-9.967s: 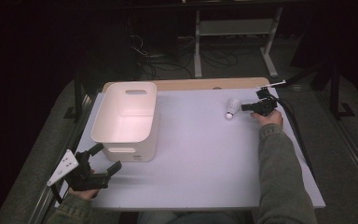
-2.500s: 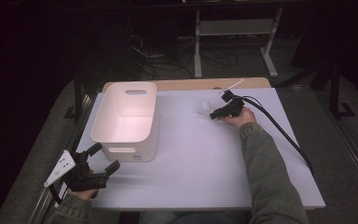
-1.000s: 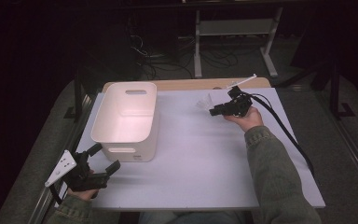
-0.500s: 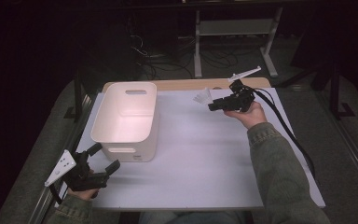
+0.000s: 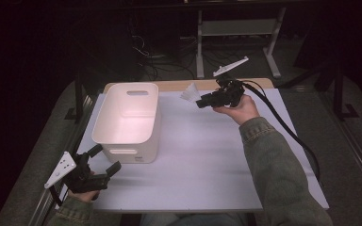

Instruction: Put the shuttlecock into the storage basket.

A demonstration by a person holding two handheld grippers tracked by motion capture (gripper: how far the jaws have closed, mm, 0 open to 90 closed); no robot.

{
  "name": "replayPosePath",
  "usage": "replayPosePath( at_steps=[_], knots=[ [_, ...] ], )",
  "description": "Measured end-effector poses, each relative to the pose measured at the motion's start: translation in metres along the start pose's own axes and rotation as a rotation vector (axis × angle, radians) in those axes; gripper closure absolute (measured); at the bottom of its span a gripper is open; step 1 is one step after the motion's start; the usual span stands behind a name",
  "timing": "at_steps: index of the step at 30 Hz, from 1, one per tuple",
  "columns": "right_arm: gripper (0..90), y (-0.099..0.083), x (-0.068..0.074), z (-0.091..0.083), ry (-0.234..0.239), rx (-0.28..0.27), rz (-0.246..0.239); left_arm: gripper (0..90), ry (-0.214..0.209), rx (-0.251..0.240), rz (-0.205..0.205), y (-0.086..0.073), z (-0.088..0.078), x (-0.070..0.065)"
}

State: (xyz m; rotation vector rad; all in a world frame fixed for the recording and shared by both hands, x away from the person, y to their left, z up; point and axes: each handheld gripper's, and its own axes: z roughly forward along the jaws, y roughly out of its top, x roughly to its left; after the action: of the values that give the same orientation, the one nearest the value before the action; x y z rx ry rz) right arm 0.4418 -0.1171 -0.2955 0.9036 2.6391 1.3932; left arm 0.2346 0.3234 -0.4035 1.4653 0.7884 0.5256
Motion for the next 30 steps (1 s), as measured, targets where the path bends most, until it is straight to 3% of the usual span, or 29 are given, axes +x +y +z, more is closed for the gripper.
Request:
replayPosePath(
  at_steps=[7, 8, 14, 30],
  knots=[
    [63.8, 0.012, 0.011, 0.001, 0.025, -0.003, -0.003, 0.0, -0.001, -0.005, -0.007, 0.000, 0.001, -0.001],
    [63.8, 0.017, 0.015, 0.001, 0.031, -0.010, -0.007, 0.0, 0.005, 0.016, 0.006, 0.000, -0.001, 0.000],
    [63.8, 0.026, 0.025, 0.006, 0.046, -0.009, -0.020, 0.0, -0.002, -0.005, -0.007, 0.000, 0.001, 0.000],
    [63.8, 0.039, 0.040, 0.020, 0.064, -0.010, -0.037, 0.0, -0.006, 0.000, 0.000, 0.000, 0.000, 0.000]
  ],
)
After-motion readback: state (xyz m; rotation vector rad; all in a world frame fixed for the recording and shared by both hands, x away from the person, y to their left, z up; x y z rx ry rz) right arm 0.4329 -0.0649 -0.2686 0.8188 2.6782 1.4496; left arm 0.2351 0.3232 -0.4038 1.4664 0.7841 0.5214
